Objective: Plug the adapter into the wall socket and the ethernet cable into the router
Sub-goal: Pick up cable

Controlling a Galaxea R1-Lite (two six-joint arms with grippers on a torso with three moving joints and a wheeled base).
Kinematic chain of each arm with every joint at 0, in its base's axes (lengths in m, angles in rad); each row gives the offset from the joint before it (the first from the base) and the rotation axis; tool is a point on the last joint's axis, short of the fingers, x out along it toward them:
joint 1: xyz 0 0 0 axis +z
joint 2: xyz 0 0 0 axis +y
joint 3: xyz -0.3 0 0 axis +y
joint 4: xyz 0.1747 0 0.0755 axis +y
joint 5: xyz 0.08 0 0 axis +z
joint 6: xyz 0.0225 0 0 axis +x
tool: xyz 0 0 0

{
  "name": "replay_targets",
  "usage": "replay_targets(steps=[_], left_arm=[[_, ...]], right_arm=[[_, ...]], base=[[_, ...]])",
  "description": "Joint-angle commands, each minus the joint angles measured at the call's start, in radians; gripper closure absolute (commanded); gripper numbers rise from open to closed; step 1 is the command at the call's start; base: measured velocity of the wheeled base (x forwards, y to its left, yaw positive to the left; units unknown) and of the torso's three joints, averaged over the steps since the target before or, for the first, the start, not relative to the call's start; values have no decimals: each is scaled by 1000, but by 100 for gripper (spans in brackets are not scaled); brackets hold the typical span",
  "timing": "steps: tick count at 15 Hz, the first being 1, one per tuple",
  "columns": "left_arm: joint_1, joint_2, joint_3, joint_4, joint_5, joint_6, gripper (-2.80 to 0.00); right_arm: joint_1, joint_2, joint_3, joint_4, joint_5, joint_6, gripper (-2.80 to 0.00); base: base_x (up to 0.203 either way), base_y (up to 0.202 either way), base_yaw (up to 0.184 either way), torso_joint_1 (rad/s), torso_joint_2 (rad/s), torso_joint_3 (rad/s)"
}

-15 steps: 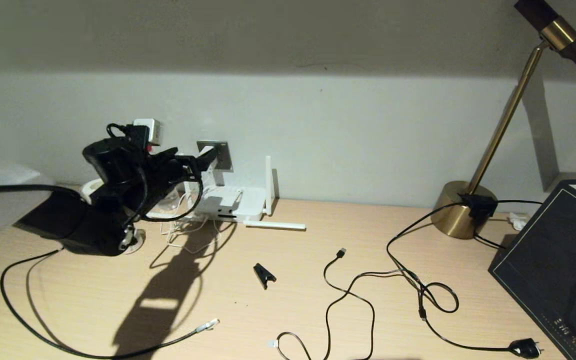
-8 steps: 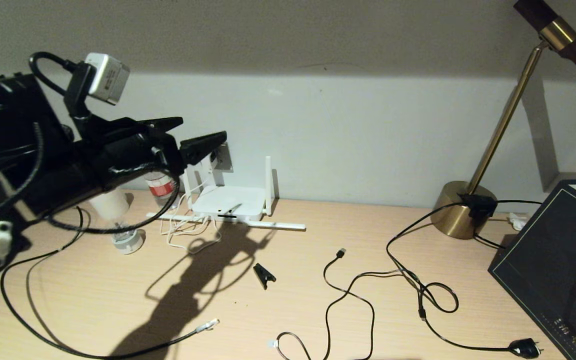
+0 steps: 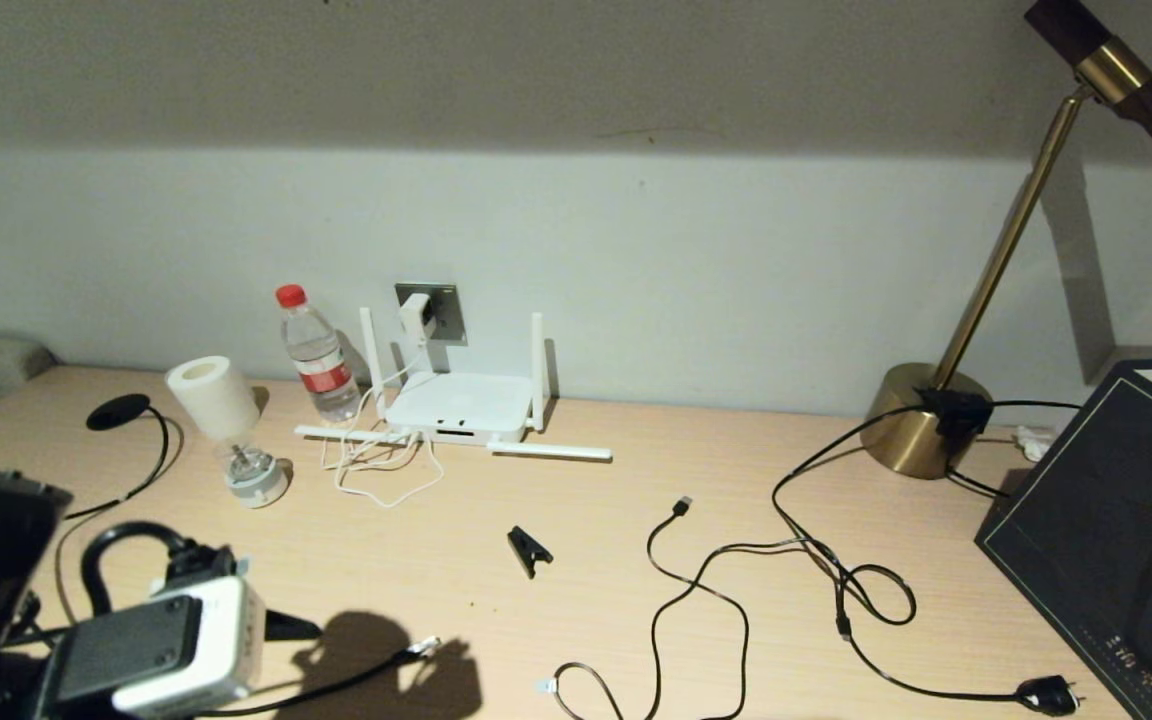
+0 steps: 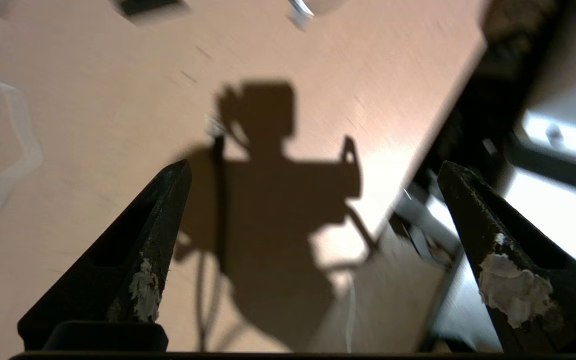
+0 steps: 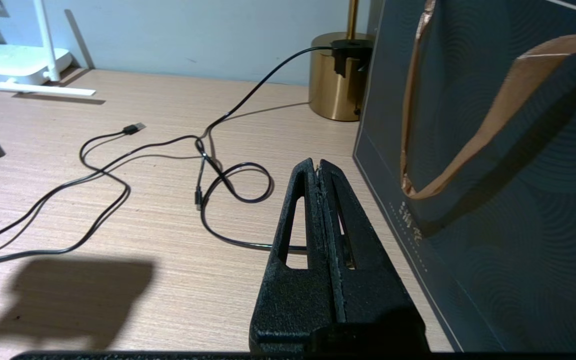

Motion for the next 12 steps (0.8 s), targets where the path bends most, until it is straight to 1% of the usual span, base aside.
replay_targets(steps=[1,2,4,5,7,8,9,12], left_arm=[[-1,104,21,25,10,23,-280],[-1,156,23,24,17,54,-280],[0,248,21,24,52,126,-280],[0,297,16,24,67,147,-280],[-1,375,-8,24,97,165,-280],[0,400,-18,25,129,168,-280],[0,423,-22,25,142,171,-280],[-3,543,-58,13,149,183,-280]], right_arm=[[1,1,35,-1,1,-1,0],[1,1,35,-1,1,-1,0],[1,1,35,-1,1,-1,0],[1,1,35,-1,1,-1,0],[1,1,35,-1,1,-1,0],[1,1,35,-1,1,-1,0],[1,1,35,-1,1,-1,0],[1,1,35,-1,1,-1,0]], base=[[0,0,0,0,0,0],[0,0,0,0,0,0],[0,0,0,0,0,0],[0,0,0,0,0,0],[0,0,0,0,0,0],[0,0,0,0,0,0],[0,0,0,0,0,0],[0,0,0,0,0,0]])
